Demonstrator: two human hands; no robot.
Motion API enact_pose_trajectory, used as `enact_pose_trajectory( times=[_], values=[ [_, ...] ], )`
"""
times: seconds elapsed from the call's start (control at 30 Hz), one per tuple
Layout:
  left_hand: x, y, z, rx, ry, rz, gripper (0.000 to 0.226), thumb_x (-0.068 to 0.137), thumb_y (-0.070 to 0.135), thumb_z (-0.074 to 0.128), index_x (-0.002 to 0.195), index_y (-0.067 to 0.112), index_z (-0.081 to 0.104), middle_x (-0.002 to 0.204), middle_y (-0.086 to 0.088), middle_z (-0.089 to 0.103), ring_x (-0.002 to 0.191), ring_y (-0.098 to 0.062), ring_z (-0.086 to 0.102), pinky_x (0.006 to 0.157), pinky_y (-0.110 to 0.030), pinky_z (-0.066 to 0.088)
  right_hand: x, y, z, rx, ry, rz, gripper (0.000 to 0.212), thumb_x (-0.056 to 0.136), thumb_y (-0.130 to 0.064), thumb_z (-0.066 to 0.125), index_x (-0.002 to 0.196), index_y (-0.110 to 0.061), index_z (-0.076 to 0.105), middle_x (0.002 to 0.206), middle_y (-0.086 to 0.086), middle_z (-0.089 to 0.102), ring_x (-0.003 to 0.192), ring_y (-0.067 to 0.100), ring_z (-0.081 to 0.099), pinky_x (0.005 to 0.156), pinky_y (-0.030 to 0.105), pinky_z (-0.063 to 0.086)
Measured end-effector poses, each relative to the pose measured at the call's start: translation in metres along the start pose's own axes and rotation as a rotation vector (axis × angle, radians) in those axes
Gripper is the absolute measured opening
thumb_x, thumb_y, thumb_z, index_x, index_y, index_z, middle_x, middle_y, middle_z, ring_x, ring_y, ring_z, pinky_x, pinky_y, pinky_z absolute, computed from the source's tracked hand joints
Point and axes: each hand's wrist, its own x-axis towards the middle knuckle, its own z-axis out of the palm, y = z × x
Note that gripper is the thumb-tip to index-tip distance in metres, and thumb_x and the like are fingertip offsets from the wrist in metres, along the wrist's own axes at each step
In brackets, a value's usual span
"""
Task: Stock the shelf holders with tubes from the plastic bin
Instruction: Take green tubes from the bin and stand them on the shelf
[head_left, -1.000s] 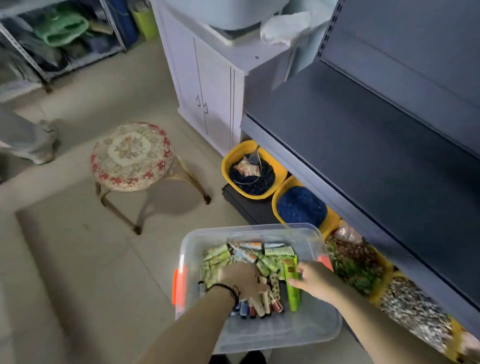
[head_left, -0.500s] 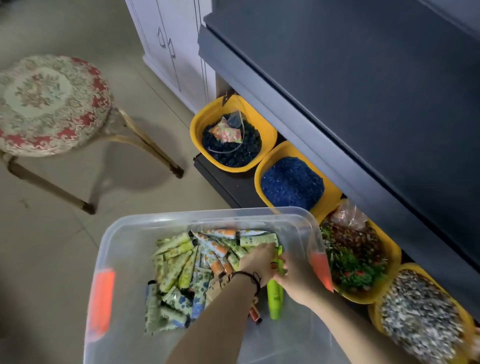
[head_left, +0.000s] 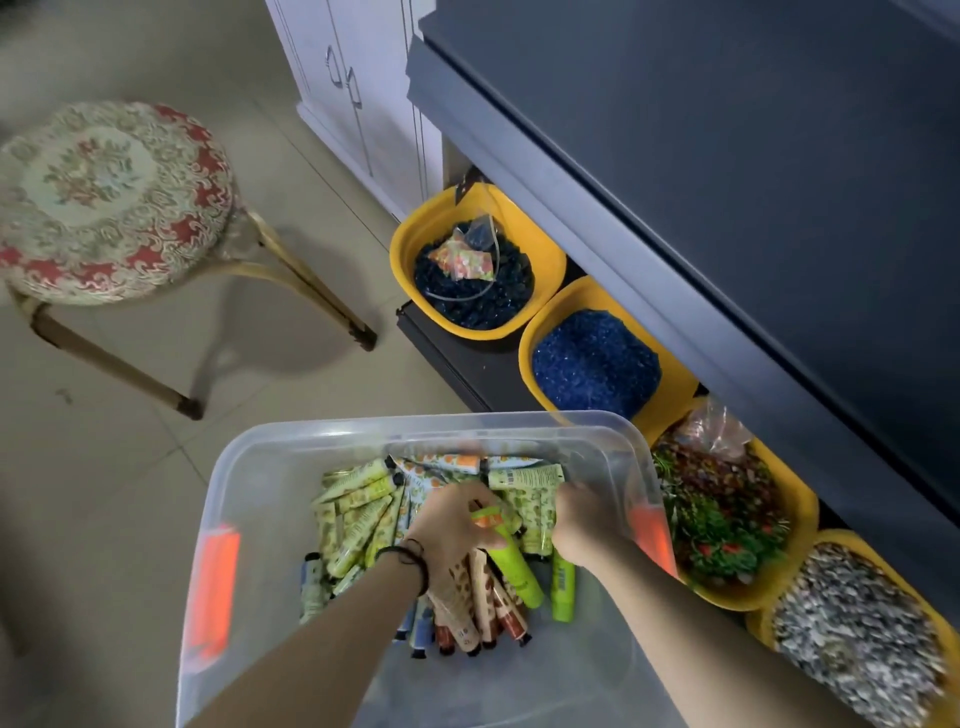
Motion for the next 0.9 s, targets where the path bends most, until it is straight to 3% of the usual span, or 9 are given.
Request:
enact_pose_trajectory(
  times=[0.1, 0.2, 0.3, 0.4, 0.5, 0.67, 0.77, 0.9],
  values=[
    [-0.006, -0.01, -0.028, -0.018, 0.004, 0.008, 0.032, 0.069, 0.029, 0.082, 0.093, 0.018, 0.065, 0.092, 0.007, 0.063, 0.088, -0.013, 0.058, 0.07, -0.019, 0.043, 0.006, -0.012, 0.0, -0.012, 0.06, 0.015, 0.029, 0.095, -0.003, 0.04, 0.122, 0.001, 0.051, 0.129, 0.017, 0.05, 0.117, 0.032, 0.051, 0.089, 0.036, 0.042],
    [-0.009, -0.02, -0.044, -0.003, 0.008, 0.009, 0.045, 0.066, 0.034, 0.083, 0.105, 0.02, 0.066, 0.111, 0.007, 0.063, 0.104, -0.012, 0.057, 0.09, -0.025, 0.043, 0.014, -0.017, 0.009, -0.096, 0.046, 0.054, 0.03, 0.098, -0.006, 0.039, 0.122, 0.002, 0.054, 0.124, 0.018, 0.057, 0.114, 0.032, 0.056, 0.079, 0.032, 0.043],
    [-0.009, -0.026, -0.049, -0.021, 0.006, 0.043, 0.043, 0.066, 0.034, 0.083, 0.103, 0.02, 0.067, 0.111, 0.006, 0.064, 0.104, -0.013, 0.057, 0.094, -0.028, 0.044, 0.011, -0.027, 0.011, -0.274, -0.039, 0.178, 0.035, 0.095, -0.002, 0.048, 0.13, -0.004, 0.052, 0.128, 0.014, 0.059, 0.115, 0.028, 0.06, 0.086, 0.034, 0.054],
    [-0.007, -0.026, -0.048, -0.005, -0.011, 0.068, 0.041, 0.068, 0.034, 0.081, 0.104, 0.02, 0.066, 0.108, 0.006, 0.064, 0.1, -0.013, 0.058, 0.092, -0.027, 0.045, 0.012, -0.03, 0.017, -0.397, -0.028, 0.178, 0.044, 0.093, 0.0, 0.05, 0.136, 0.0, 0.042, 0.13, 0.013, 0.059, 0.115, 0.028, 0.061, 0.084, 0.038, 0.056],
    [-0.004, -0.025, -0.048, -0.024, -0.008, 0.085, 0.037, 0.069, 0.033, 0.081, 0.099, 0.018, 0.065, 0.093, 0.008, 0.063, 0.083, -0.011, 0.057, 0.079, -0.026, 0.047, 0.016, -0.023, 0.018, -0.464, 0.009, 0.151, 0.038, 0.093, -0.006, 0.053, 0.131, -0.004, 0.049, 0.122, 0.008, 0.063, 0.108, 0.02, 0.065, 0.076, 0.026, 0.053],
    [-0.001, -0.025, -0.052, -0.057, -0.001, 0.119, 0.03, 0.068, 0.035, 0.082, 0.077, 0.024, 0.056, 0.069, 0.013, 0.053, 0.059, -0.002, 0.045, 0.056, -0.019, 0.036, 0.011, -0.022, 0.011, -0.184, 0.069, -0.001, 0.029, 0.091, -0.014, 0.052, 0.119, -0.01, 0.057, 0.114, 0.009, 0.064, 0.103, 0.026, 0.062, 0.076, 0.03, 0.048],
    [-0.004, -0.024, -0.055, -0.028, 0.015, 0.148, 0.028, 0.068, 0.035, 0.081, 0.073, 0.025, 0.055, 0.064, 0.012, 0.052, 0.054, -0.003, 0.044, 0.054, -0.021, 0.036, -0.001, -0.022, 0.01, 0.004, 0.0, -0.039, 0.047, 0.087, -0.022, 0.061, 0.129, -0.014, 0.042, 0.087, 0.0, 0.059, 0.074, 0.016, 0.058, 0.048, 0.021, 0.036],
    [-0.012, -0.02, -0.06, -0.011, 0.003, 0.162, 0.029, 0.07, 0.033, 0.081, 0.083, 0.014, 0.063, 0.072, 0.006, 0.057, 0.058, -0.006, 0.048, 0.061, -0.027, 0.046, -0.014, -0.022, 0.001, 0.101, -0.167, -0.087, 0.029, 0.083, -0.025, 0.068, 0.106, -0.017, 0.052, 0.077, -0.001, 0.059, 0.067, 0.015, 0.062, 0.044, 0.02, 0.036]
  ],
)
